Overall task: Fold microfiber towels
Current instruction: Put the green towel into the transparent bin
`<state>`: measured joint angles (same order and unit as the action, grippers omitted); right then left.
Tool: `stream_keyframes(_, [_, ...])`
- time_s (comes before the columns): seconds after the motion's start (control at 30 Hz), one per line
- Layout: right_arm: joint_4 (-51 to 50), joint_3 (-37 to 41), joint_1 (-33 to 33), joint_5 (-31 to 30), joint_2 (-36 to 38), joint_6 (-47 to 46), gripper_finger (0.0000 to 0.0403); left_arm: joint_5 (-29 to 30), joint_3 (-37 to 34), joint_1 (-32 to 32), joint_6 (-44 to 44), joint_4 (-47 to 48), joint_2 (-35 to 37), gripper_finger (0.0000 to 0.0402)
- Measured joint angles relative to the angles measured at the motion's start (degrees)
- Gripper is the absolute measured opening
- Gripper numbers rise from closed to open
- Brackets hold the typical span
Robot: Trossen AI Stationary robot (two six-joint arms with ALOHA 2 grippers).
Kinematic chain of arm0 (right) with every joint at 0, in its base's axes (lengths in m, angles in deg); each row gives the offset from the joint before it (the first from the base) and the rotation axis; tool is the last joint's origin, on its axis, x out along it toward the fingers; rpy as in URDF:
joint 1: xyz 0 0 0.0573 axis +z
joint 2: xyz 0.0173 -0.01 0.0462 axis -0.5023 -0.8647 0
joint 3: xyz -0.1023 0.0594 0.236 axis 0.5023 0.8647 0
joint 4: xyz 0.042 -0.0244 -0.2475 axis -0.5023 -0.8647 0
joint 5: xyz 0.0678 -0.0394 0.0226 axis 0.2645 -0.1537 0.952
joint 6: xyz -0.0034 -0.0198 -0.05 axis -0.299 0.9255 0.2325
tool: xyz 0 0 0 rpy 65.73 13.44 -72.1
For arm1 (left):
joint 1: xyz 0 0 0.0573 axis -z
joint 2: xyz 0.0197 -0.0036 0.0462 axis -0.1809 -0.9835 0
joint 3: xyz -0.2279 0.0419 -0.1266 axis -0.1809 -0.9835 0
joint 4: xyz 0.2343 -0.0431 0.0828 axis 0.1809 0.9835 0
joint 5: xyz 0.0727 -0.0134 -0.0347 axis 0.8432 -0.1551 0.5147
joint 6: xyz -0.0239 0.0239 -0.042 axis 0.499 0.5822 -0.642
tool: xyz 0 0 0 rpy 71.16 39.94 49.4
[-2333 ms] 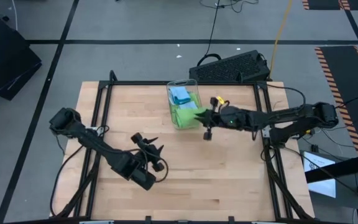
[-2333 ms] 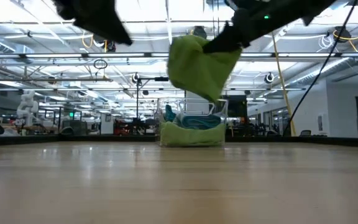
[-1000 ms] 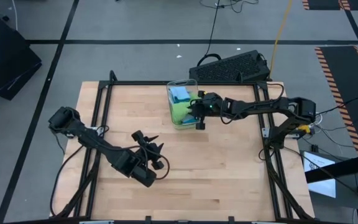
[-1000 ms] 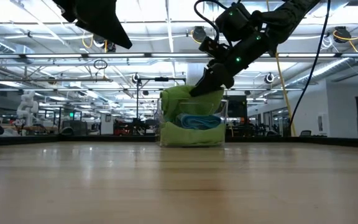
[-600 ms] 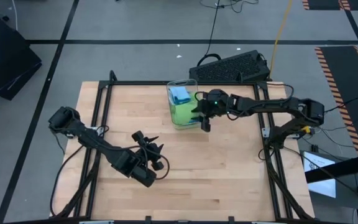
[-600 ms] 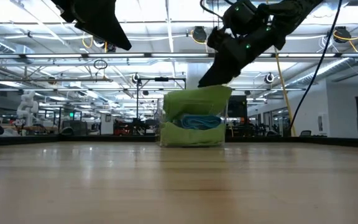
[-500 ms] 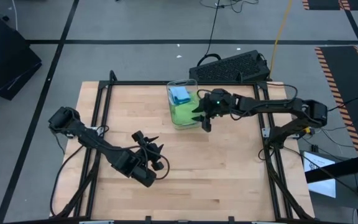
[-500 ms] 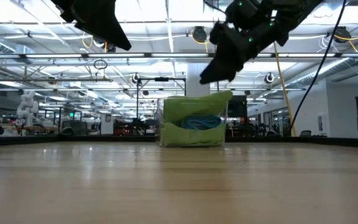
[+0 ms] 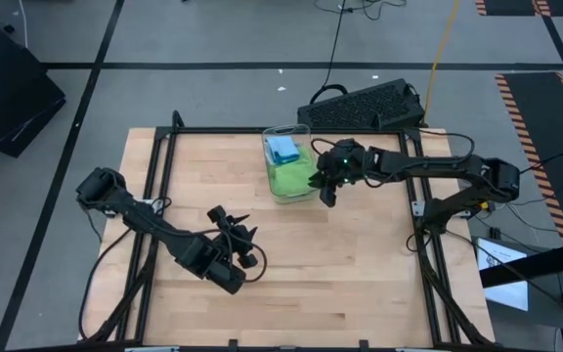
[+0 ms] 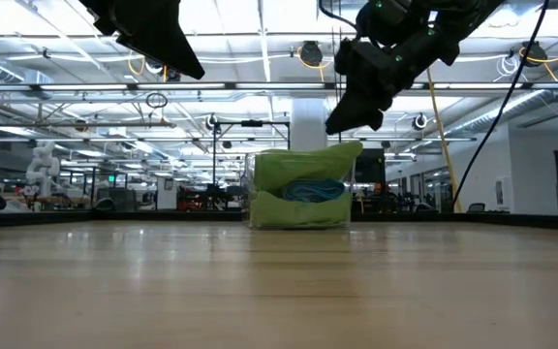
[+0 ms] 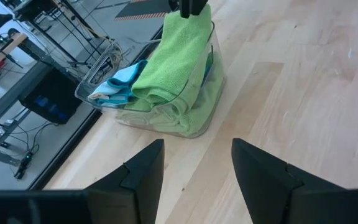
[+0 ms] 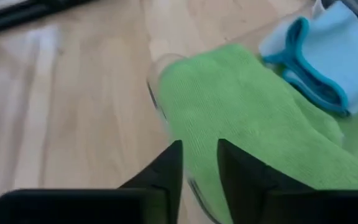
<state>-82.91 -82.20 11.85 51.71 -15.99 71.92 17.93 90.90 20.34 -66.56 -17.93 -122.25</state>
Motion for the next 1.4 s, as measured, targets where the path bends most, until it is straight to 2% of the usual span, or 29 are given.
stream_keyframes(0.13, [-0.49, 0.0, -0.43, -2.98, -0.61, 0.88, 0.0044, 0.0, 0.0, -0.27, 0.01, 0.01, 0.0, 0.0191])
stream_keyframes(0.33, [1.25, -1.34, -0.8, -5.11, -7.65, 0.71, 0.0003, -0.02, 0.02, -1.45, -0.01, -0.04, 0.0, 0.0191])
stream_keyframes(0.47, [0.57, -5.39, -0.43, -5.38, -12.82, 0.38, 0.0005, -0.02, 0.02, -1.9, -0.29, -0.12, -0.02, 0.0191])
stream_keyframes(0.77, [-13.52, -18.41, -0.37, -6.8, -25.19, 2.91, 0.0006, -0.08, 0.04, -1.79, -0.27, -0.02, -0.02, 0.0191])
stream_keyframes(0.97, [-15.96, -23.42, -0.35, -7.11, -23.77, 3.08, 0.0006, -1.6, 0.04, -1.73, 0.07, 0.09, -0.02, 0.0191])
stream_keyframes(1.17, [-15.6, -24.83, 0.02, -11.25, -21.09, 2.43, 0.0006, -1.62, 0.04, -1.85, 0.83, -0.39, -0.02, 0.0191])
stream_keyframes(1.4, [-13.15, -24.59, -0.16, -11.17, -25.64, 1.78, 0.0006, -1.57, 0.04, -2.14, 1.0, -1.11, -0.02, 0.0191])
